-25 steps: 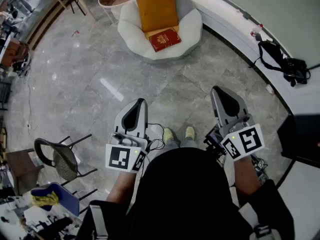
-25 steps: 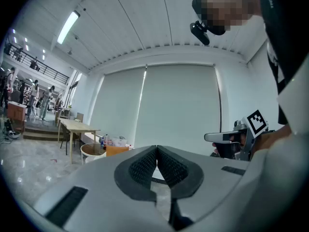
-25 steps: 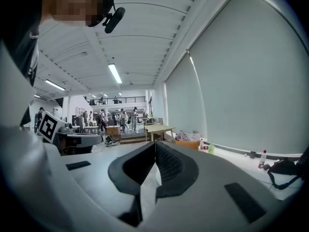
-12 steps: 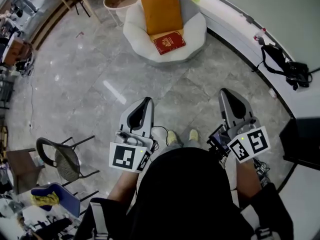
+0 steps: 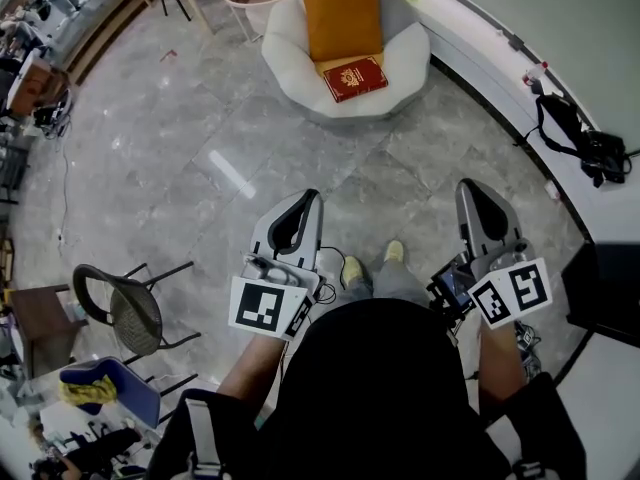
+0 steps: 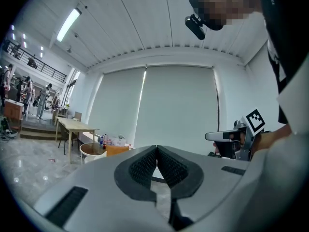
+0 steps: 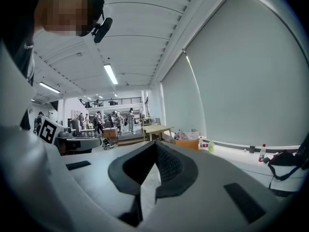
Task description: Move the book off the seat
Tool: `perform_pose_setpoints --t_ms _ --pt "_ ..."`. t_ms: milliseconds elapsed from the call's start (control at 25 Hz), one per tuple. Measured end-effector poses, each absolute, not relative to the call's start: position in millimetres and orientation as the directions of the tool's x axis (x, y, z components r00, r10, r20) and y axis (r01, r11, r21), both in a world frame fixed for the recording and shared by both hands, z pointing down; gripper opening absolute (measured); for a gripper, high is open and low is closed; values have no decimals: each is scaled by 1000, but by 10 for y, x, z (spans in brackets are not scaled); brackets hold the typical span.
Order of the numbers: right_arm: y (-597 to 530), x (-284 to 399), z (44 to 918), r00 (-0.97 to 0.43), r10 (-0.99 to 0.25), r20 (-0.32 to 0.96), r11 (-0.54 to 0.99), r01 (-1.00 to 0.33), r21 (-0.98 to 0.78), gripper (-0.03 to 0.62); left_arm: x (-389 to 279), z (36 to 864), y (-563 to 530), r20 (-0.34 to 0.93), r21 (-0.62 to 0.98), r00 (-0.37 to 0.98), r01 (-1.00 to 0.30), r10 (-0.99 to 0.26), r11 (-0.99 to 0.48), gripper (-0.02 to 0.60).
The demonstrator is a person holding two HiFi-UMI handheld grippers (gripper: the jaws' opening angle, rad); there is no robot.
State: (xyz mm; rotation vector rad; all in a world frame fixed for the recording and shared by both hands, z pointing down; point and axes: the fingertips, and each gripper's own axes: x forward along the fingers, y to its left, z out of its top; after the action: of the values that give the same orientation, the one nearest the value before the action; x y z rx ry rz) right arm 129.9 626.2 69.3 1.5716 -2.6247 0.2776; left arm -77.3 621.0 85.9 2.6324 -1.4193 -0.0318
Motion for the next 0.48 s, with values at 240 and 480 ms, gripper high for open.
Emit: perform_pose_setpoints --t_ms 240,480 --pt "6210 1227 706 -459 -874 159 448 -888 -101 12 -798 866 6189 38 148 569 -817 -822 -558 12" --pt "6162 1155 660 -470 -871 143 462 -883 -84 12 -860 846 6148 21 155 557 -822 -830 -548 12"
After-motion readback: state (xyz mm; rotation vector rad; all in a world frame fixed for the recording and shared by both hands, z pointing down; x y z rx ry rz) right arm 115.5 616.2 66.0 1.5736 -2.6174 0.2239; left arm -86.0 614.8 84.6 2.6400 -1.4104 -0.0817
